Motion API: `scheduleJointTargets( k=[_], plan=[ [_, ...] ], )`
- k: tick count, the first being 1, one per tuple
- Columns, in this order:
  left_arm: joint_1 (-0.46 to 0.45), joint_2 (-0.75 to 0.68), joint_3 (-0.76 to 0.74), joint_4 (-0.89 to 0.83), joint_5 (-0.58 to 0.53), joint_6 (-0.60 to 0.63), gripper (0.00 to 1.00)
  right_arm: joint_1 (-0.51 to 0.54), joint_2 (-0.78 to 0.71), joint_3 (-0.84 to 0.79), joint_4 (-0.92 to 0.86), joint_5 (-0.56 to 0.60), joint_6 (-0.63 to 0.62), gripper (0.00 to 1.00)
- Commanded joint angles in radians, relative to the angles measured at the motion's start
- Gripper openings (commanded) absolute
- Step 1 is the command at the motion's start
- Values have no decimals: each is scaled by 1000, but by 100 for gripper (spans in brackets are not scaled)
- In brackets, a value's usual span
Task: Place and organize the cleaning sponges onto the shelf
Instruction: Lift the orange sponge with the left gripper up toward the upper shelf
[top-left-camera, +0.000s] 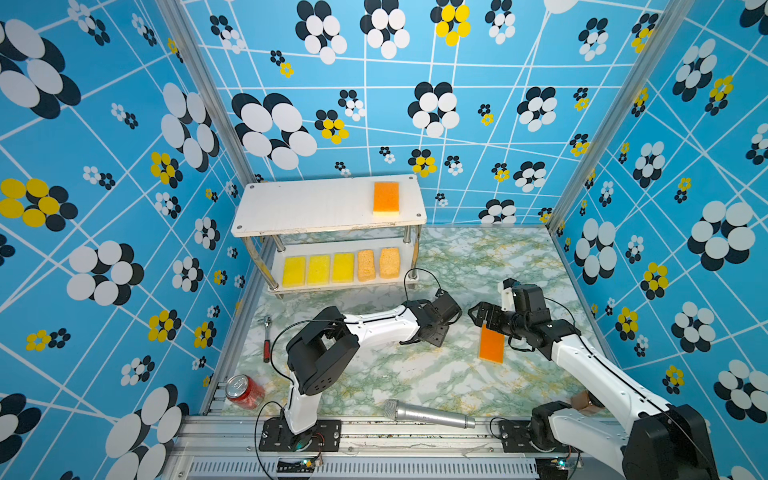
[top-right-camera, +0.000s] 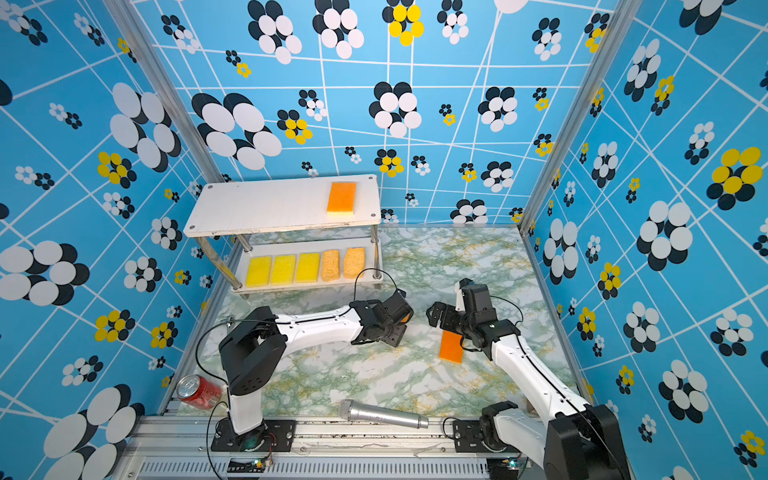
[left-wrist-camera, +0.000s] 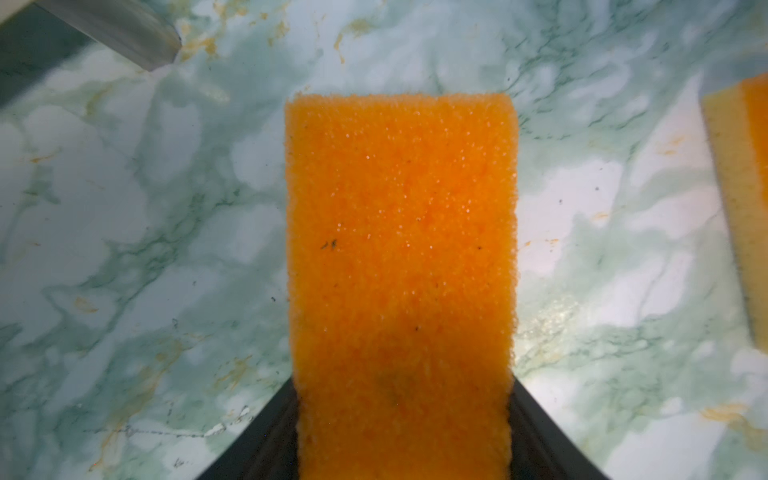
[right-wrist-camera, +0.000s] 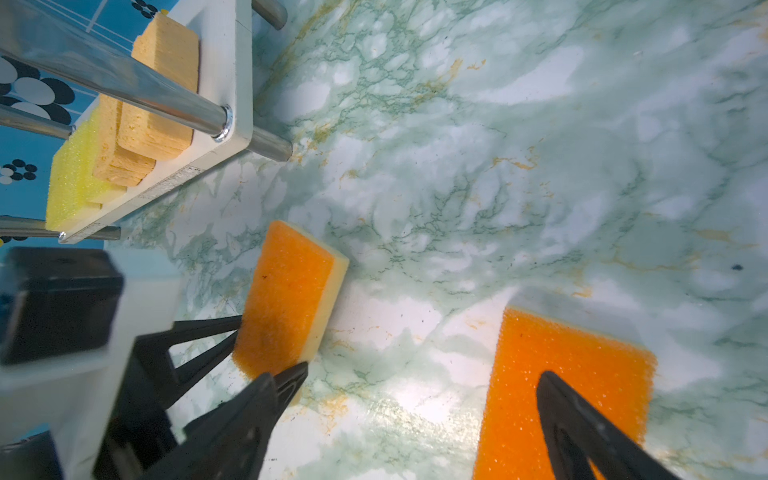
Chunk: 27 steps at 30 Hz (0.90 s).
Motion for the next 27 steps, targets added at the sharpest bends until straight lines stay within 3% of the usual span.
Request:
scheduleJointTargets(
  k=[1,11,20,27],
  plan=[
    [7,-48,-3,-32,21,40,66,-4,6,-4,11,7,9,99],
    [24,-256,47,-114,-20,147,64,-5,29,0,23,0,6,99],
    [105,-462,115,-139,0,224,63,-5,65,9,39,-16,12,99],
    [193,-612,162,-64,25,267,62,-6,93,4,52,-28,15,99]
  ],
)
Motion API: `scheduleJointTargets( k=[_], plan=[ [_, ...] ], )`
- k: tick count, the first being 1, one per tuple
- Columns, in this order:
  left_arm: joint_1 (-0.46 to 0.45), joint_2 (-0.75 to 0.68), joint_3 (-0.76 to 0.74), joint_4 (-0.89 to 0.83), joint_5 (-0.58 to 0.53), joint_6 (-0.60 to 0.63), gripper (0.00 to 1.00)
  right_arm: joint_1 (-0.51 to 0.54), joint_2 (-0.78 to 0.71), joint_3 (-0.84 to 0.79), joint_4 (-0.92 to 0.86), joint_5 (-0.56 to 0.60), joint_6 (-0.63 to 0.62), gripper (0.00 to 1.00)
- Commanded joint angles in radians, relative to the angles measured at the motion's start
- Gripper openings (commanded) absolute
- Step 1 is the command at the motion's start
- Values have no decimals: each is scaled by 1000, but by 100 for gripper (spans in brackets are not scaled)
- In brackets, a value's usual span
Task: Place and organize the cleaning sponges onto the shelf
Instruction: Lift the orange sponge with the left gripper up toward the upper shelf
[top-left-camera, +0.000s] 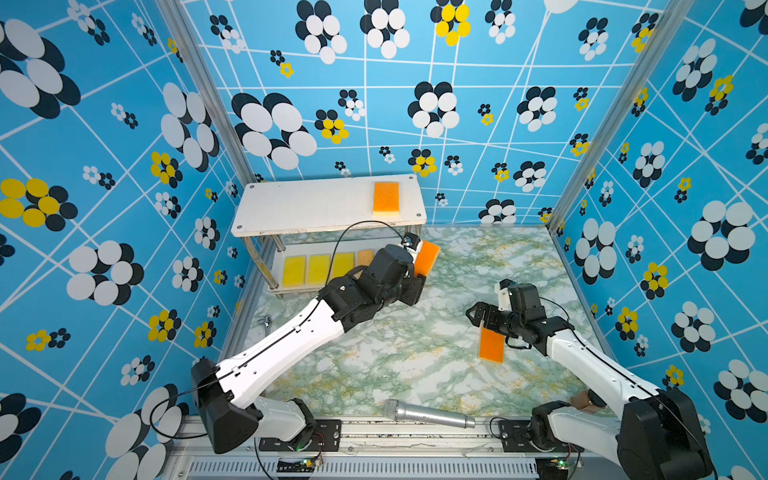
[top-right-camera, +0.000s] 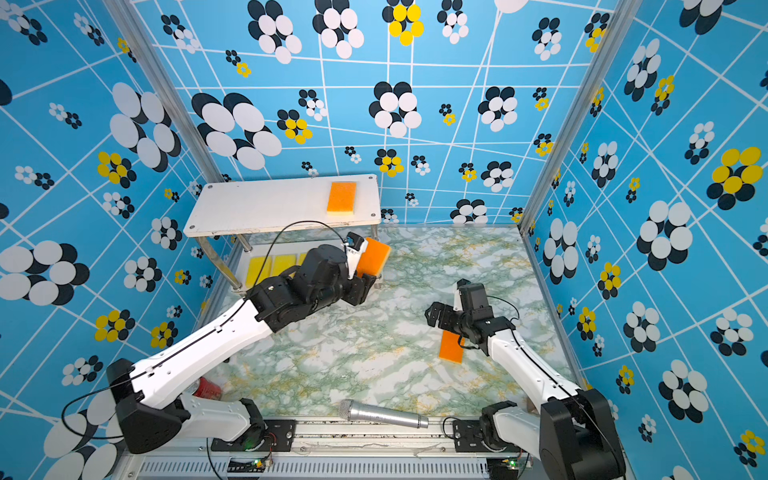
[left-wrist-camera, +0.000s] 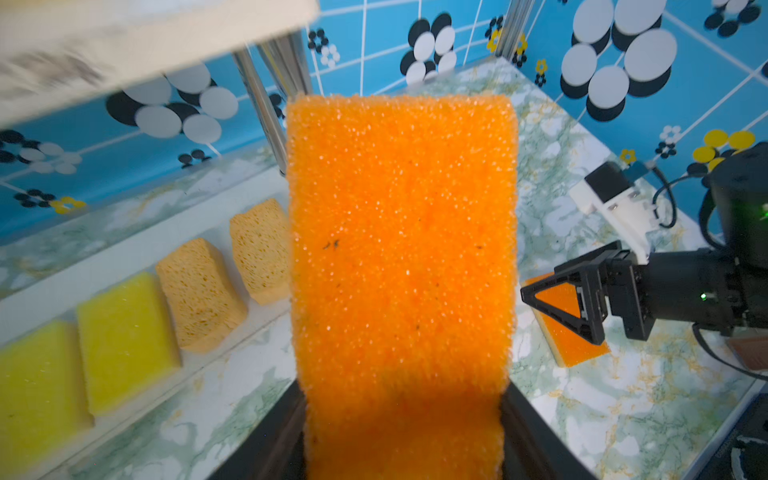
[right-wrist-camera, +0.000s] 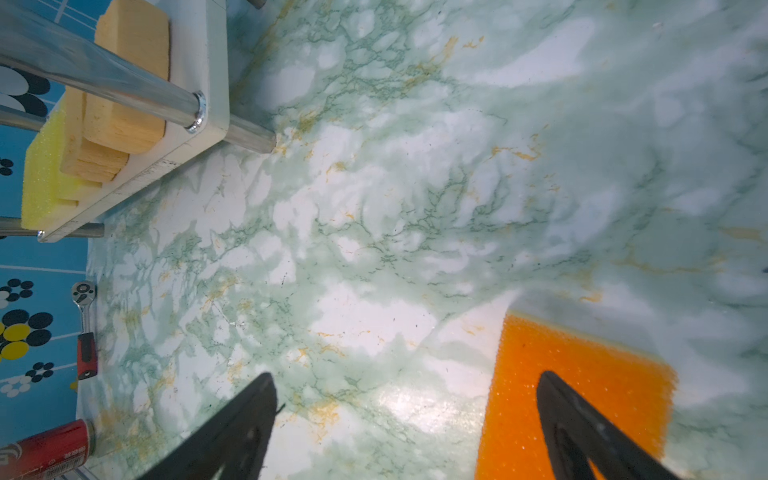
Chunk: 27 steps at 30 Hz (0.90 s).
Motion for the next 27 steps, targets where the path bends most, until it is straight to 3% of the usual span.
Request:
scheduleJointTargets(
  k=[1,5,11,18,27],
  plan=[
    [50,-55,68,34,16,39,62,-5,21,1,23,-19,15,99],
    [110,-93,112,57,47,34,62,-5,33,-7,44,-24,23,99],
    [195,-141,152,97,-12,32,62,-5,54,-5,45,-39,22,99],
    [307,-128,202,94,-73,18,63,-6,66,-19,74,-49,36,99],
    [424,-60,257,54,-67,-47,63,-6,73,-28,89,-60,42,99]
  ],
)
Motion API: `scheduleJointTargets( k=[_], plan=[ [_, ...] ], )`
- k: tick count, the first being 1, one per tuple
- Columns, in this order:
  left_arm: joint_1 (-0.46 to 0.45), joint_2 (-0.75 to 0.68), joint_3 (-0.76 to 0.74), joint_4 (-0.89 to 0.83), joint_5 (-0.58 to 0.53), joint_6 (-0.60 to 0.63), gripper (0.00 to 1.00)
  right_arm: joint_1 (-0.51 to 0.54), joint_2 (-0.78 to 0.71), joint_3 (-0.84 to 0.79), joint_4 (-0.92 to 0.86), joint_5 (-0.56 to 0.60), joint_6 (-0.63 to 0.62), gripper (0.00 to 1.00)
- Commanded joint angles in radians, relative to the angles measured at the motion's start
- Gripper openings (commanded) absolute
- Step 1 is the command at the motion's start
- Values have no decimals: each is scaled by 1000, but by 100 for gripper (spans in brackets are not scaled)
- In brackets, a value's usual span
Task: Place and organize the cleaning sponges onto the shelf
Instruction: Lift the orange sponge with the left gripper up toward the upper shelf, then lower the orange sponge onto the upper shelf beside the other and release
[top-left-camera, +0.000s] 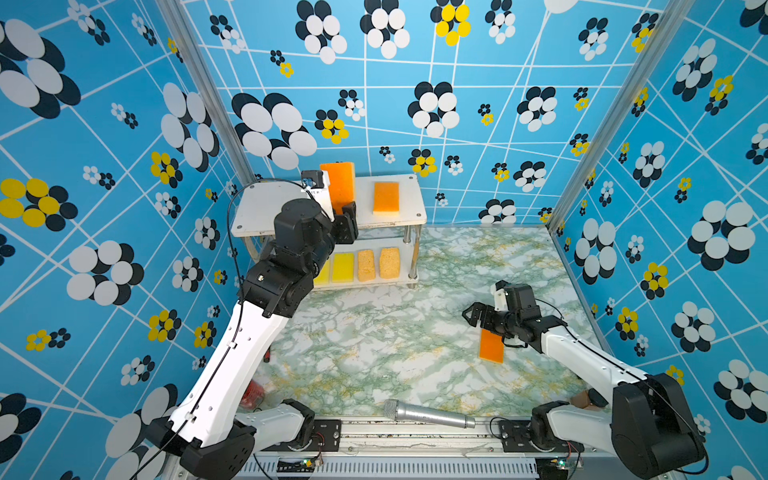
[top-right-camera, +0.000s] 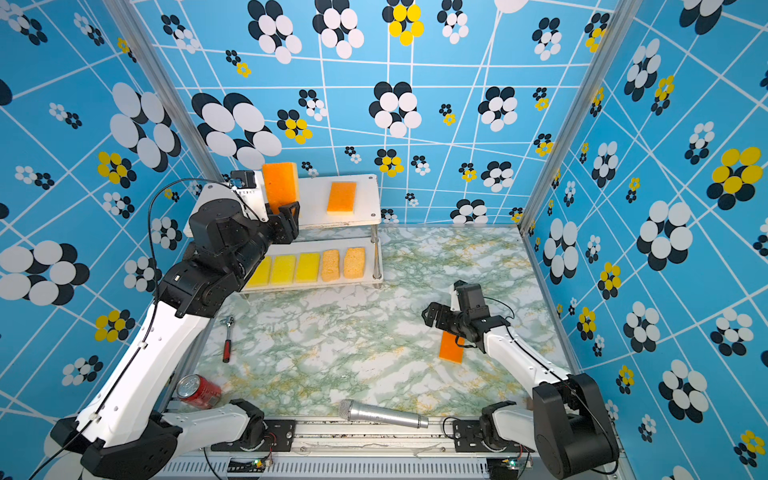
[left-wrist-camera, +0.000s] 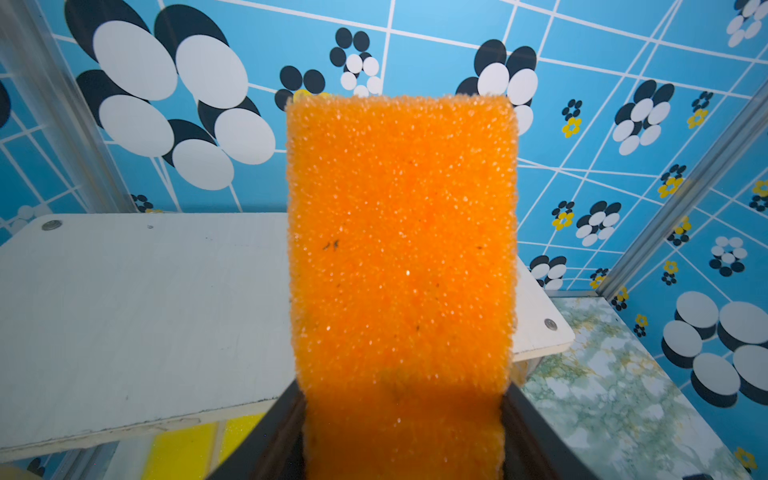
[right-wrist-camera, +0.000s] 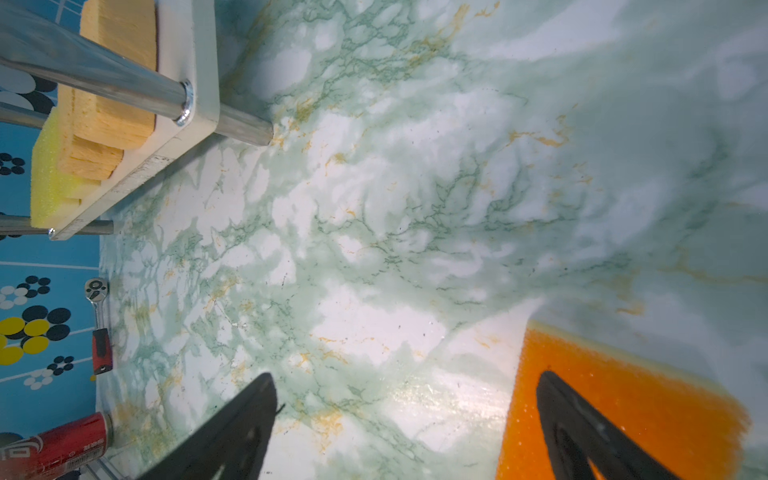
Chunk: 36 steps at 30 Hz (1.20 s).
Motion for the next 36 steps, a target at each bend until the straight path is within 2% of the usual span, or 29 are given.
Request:
scheduleJointTargets(
  k=[1,14,23,36],
  plan=[
    [39,45,47,-28,-4,-34,63,-5,9,-12,21,-16,17,99],
    [142,161,68,-64,77,-83,63,-5,55,-7,54,-30,17,99],
    [156,218,113,-115,115,-81,63,-5,123,26,71,-63,21,99],
    [157,274,141,-140,171,-58,63,-6,92,24,65,-69,26,99]
  ],
)
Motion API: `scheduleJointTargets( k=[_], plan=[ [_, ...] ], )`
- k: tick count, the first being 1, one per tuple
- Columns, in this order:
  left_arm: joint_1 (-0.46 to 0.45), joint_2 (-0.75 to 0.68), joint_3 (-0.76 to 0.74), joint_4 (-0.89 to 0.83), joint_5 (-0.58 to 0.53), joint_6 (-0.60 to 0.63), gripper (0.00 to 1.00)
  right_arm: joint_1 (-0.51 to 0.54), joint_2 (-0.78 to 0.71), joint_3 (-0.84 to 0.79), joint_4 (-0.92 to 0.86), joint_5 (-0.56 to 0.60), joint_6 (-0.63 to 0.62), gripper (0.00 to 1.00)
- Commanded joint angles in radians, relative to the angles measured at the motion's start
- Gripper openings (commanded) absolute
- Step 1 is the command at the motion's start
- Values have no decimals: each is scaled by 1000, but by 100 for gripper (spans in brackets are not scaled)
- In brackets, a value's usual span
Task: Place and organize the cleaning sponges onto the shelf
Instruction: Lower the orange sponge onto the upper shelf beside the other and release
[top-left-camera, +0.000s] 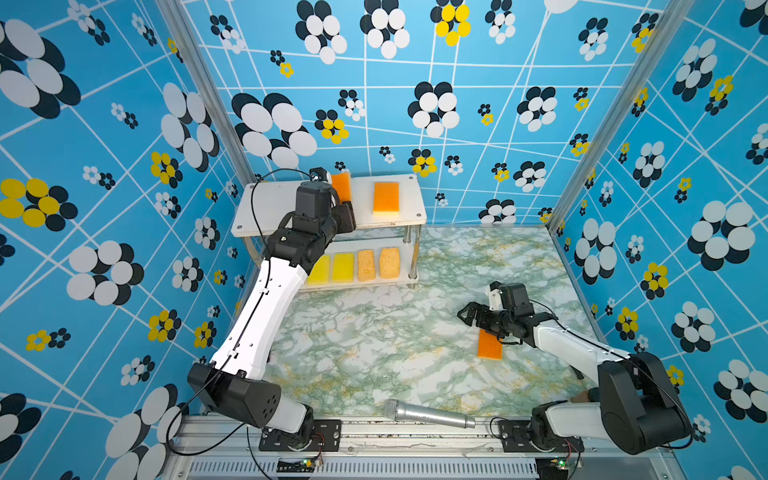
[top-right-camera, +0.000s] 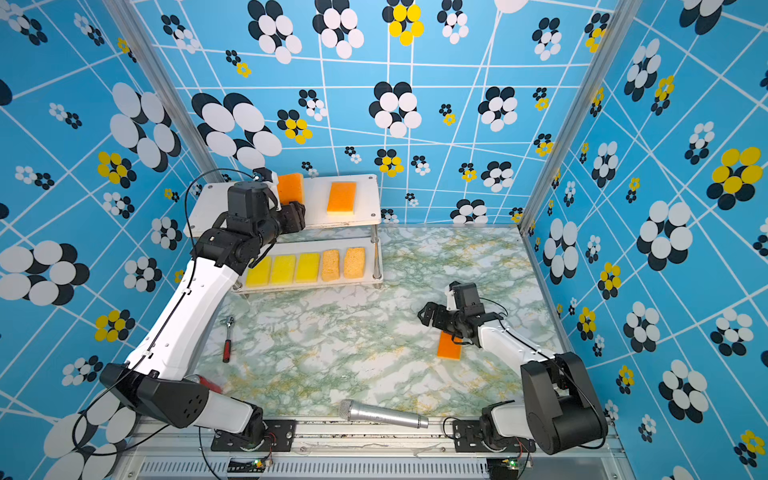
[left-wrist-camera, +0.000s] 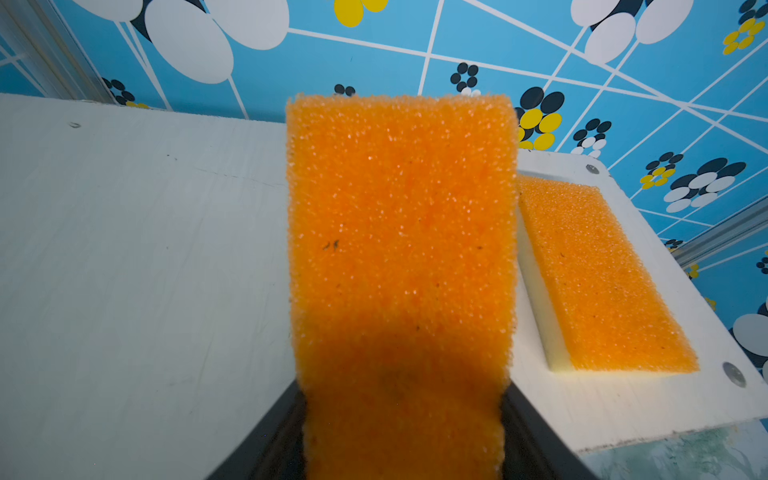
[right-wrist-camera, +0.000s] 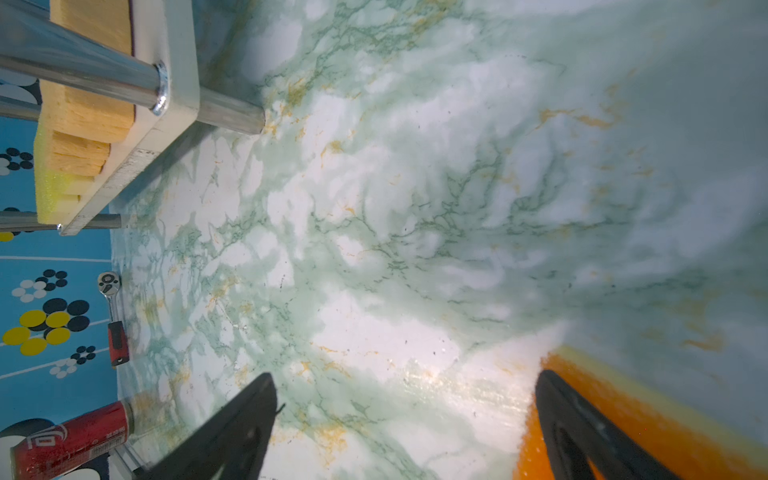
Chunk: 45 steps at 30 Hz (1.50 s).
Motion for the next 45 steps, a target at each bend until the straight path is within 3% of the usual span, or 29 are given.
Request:
scheduleJointTargets(
  k=[1,14,28,45],
  plan=[
    [5,27,48,-32,39,13,63,-5,-21,15,-10,-11,7,99],
    [5,82,101,-71,49,32,67,-5,-41,25,-34,-10,-4,99],
    [-11,81,60,-25,-37,21,75,-5,-55,20,-39,-5,-7,99],
    [-27,67,21,13,-38,3,78,-6,-75,3,-38,-2,-8,99]
  ],
)
